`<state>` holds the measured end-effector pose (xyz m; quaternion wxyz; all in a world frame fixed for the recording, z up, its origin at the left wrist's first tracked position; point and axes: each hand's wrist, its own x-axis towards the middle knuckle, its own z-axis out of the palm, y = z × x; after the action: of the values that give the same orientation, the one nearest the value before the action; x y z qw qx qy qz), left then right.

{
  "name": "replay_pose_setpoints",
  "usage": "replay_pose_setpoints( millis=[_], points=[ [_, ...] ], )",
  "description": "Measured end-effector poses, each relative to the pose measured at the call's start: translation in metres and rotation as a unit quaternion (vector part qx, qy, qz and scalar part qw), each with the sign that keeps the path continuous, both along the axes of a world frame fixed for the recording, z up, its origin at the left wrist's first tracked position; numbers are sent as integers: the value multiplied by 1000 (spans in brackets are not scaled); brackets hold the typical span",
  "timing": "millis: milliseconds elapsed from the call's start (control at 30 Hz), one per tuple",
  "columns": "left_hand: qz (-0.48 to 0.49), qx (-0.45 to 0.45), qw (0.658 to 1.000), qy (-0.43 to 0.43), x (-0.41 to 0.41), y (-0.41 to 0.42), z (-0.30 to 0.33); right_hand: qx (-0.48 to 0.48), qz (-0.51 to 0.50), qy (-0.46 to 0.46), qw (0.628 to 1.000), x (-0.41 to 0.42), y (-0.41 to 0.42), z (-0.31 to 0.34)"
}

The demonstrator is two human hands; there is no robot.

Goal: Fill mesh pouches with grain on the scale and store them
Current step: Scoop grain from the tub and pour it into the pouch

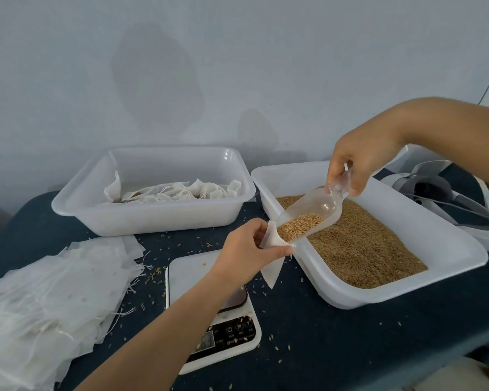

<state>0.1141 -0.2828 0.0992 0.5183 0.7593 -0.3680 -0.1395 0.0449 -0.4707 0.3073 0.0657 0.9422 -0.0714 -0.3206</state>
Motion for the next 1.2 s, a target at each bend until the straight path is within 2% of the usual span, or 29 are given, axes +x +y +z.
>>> replay_pose_setpoints(
  millis=[333, 567, 900, 1200],
  points=[
    [3, -1, 1000, 6, 1, 2, 3, -35, 8, 5, 999, 5, 13, 9],
    [6, -15, 1000, 14, 1, 3, 1, -96, 15, 12, 995, 12, 25, 16],
    [12, -39, 999, 29, 3, 3, -1, -116, 9, 3, 993, 17, 28, 20],
    [24, -46, 998, 30, 5, 4, -1, -96, 6, -8, 995, 15, 23, 21]
  ],
)
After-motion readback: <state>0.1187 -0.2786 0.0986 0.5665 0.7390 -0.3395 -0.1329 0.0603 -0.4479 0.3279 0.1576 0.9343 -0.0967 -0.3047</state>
